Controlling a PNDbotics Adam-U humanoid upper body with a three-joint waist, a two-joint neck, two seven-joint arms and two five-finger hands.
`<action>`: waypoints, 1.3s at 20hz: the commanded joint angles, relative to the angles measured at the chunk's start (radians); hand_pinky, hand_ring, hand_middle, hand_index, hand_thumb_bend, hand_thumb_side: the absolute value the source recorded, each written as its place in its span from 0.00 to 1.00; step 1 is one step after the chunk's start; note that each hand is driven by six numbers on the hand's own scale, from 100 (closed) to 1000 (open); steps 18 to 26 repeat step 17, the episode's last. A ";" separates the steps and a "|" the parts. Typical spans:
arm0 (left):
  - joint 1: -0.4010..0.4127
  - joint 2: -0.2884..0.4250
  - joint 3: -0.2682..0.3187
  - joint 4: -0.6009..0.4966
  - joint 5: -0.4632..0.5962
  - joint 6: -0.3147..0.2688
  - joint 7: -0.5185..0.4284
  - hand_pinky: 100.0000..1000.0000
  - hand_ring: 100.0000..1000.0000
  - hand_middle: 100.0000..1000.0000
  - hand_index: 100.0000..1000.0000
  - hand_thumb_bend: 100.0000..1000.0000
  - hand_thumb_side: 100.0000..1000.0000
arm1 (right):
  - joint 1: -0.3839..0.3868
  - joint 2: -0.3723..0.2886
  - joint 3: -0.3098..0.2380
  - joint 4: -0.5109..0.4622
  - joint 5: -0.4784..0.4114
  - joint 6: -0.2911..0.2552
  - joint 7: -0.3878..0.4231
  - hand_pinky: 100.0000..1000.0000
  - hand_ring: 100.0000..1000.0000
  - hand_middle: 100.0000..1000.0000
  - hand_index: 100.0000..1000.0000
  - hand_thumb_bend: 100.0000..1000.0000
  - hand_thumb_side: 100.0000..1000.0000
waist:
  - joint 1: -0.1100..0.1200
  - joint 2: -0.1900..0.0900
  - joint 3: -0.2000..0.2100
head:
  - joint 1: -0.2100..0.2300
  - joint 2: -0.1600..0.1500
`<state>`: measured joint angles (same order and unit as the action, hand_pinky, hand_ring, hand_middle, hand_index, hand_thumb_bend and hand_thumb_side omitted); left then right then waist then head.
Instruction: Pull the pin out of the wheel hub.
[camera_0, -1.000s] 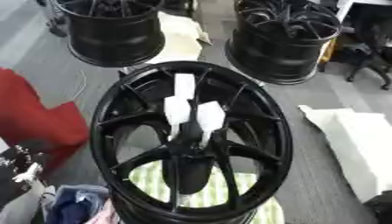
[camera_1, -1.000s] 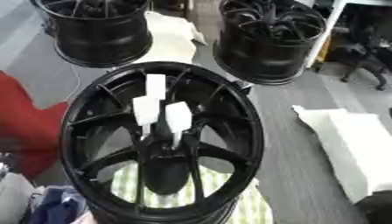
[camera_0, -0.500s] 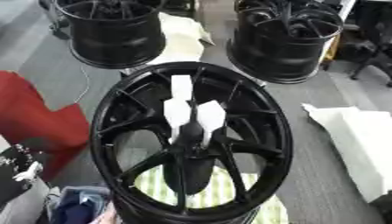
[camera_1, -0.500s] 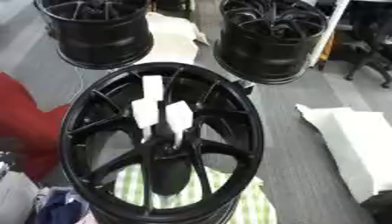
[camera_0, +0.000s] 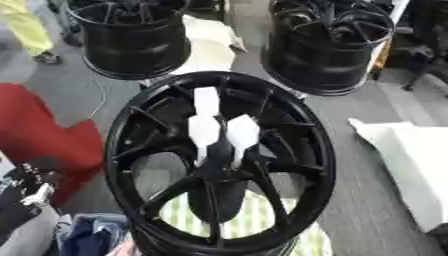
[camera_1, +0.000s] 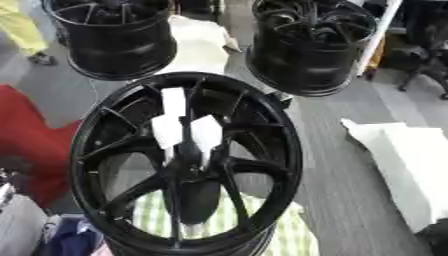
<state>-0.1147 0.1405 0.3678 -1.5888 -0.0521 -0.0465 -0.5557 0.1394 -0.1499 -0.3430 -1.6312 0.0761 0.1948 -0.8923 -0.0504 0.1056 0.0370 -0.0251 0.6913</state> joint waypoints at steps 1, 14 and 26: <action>-0.008 0.007 0.004 -0.007 0.006 -0.006 0.000 0.57 0.66 0.68 0.81 0.00 0.17 | -0.025 0.014 0.009 0.022 -0.003 -0.053 -0.015 0.00 0.36 0.75 0.65 0.41 0.00 | 0.004 -0.003 -0.002 | -0.002 -0.014; -0.004 0.008 -0.001 -0.003 -0.001 -0.012 -0.004 0.57 0.66 0.68 0.81 0.00 0.18 | -0.048 0.020 0.011 0.082 0.011 -0.055 -0.015 0.00 0.34 0.74 0.64 0.41 0.00 | 0.002 0.005 -0.006 | -0.010 0.001; -0.004 0.008 -0.001 -0.003 -0.001 -0.013 -0.005 0.57 0.66 0.67 0.80 0.00 0.17 | -0.048 0.021 0.011 0.077 0.015 -0.050 -0.015 0.00 0.34 0.74 0.64 0.41 0.00 | 0.002 0.006 -0.007 | -0.010 0.001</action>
